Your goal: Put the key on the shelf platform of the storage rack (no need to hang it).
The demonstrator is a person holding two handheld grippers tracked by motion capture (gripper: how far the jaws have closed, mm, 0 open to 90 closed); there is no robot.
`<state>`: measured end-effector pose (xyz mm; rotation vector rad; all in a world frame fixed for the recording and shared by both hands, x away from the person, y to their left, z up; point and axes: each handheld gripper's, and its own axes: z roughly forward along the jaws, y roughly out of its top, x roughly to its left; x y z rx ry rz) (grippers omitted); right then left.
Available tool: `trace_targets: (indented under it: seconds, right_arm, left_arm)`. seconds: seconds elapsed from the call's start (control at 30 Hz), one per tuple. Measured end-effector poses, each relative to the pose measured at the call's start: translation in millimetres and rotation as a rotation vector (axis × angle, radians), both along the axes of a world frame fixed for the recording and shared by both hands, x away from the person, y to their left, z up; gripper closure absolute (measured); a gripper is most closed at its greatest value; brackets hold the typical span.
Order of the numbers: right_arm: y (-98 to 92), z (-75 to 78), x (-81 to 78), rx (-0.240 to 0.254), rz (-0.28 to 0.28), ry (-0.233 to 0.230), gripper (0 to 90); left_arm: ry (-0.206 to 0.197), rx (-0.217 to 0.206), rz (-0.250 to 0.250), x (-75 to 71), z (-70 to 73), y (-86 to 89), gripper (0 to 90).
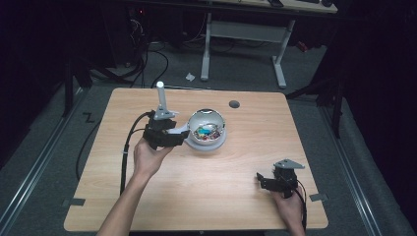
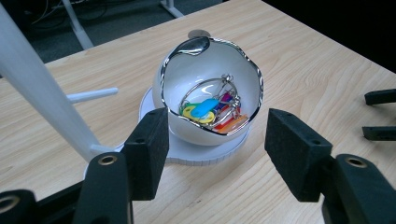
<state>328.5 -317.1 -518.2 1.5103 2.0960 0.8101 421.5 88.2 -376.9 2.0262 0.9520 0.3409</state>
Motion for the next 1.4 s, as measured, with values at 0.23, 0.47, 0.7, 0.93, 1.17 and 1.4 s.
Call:
trace_targets:
  seconds: [0.23,0.47,0.7,0.93,1.17,1.4]
  right_arm:
    - [0.0,0.0,0.0,0.000,0.000,0.000,17.0]
    - [0.0,0.0,0.0,0.000,0.000,0.000,17.0]
    - [0.0,0.0,0.0,0.000,0.000,0.000,17.0]
    - [0.1,0.0,0.0,0.000,0.000,0.000,17.0]
    - [0.1,0.0,0.1,0.000,-0.001,0.000,17.0]
    - [0.1,0.0,0.1,0.000,-0.001,0.000,17.0]
  left_arm:
    - [0.003,-0.009,0.014,-5.5,-0.9,9.8,39.8]
    - [-0.007,-0.030,0.038,-11.6,-2.2,21.0,40.0]
    - [-0.010,-0.038,0.057,-18.8,-6.8,30.4,40.2]
    - [-0.011,-0.066,0.088,-26.3,-13.0,43.6,41.0]
    - [-0.005,-0.092,0.116,-32.0,-18.4,56.3,41.4]
    - [0.006,-0.093,0.124,-35.4,-25.3,62.0,41.5]
